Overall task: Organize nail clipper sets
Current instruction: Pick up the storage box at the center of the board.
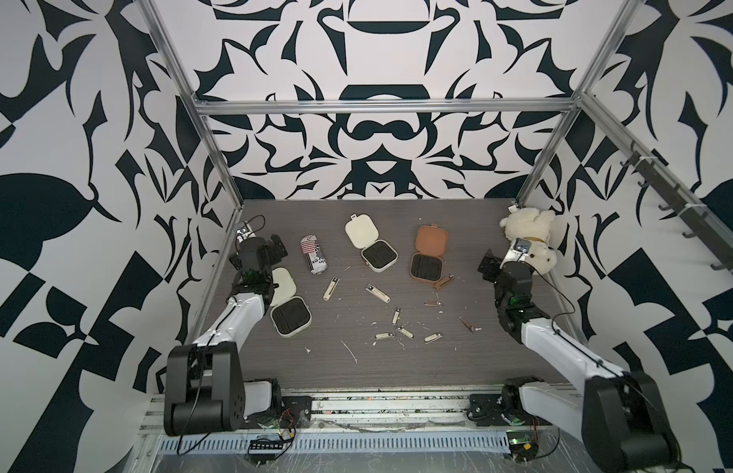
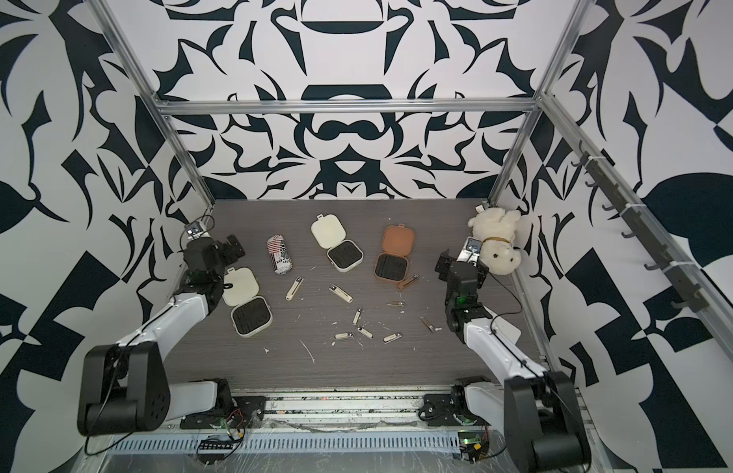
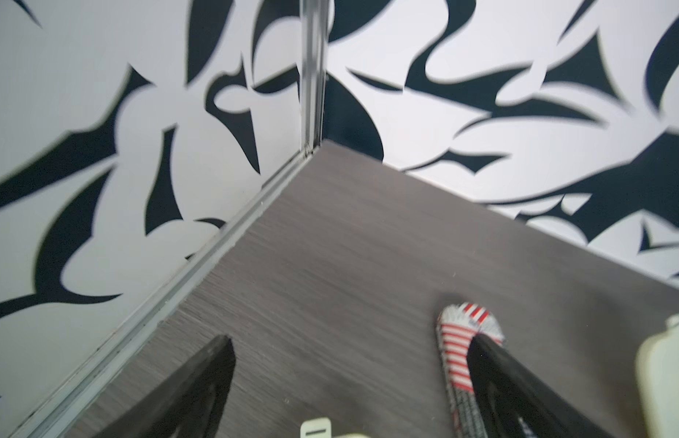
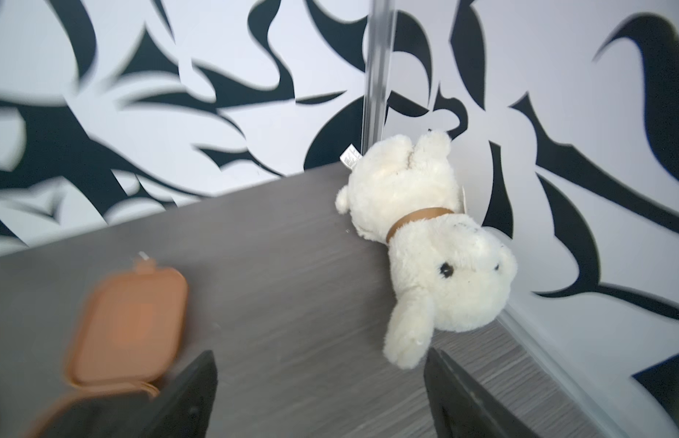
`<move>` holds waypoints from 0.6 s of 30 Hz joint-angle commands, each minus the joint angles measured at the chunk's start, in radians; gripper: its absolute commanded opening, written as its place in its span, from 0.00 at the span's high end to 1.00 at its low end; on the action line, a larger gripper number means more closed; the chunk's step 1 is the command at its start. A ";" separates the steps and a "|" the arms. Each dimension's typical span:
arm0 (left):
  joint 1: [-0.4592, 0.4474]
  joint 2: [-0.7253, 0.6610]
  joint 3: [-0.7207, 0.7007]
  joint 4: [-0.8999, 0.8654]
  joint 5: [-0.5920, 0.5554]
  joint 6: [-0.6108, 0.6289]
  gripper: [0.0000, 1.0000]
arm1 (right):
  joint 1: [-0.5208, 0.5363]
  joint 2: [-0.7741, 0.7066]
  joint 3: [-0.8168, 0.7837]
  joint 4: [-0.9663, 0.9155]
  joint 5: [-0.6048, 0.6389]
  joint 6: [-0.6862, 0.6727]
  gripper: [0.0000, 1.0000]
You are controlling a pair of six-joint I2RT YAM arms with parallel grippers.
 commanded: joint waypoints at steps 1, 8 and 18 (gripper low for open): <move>0.004 -0.077 0.070 -0.350 0.062 -0.238 0.00 | 0.005 -0.091 0.122 -0.393 -0.090 0.186 0.28; 0.003 -0.237 0.068 -0.544 0.517 -0.376 0.27 | 0.005 -0.176 0.242 -0.806 -0.444 0.204 0.40; -0.191 -0.492 -0.211 -0.641 0.717 -0.498 0.41 | 0.037 -0.125 0.181 -0.967 -0.559 0.260 0.54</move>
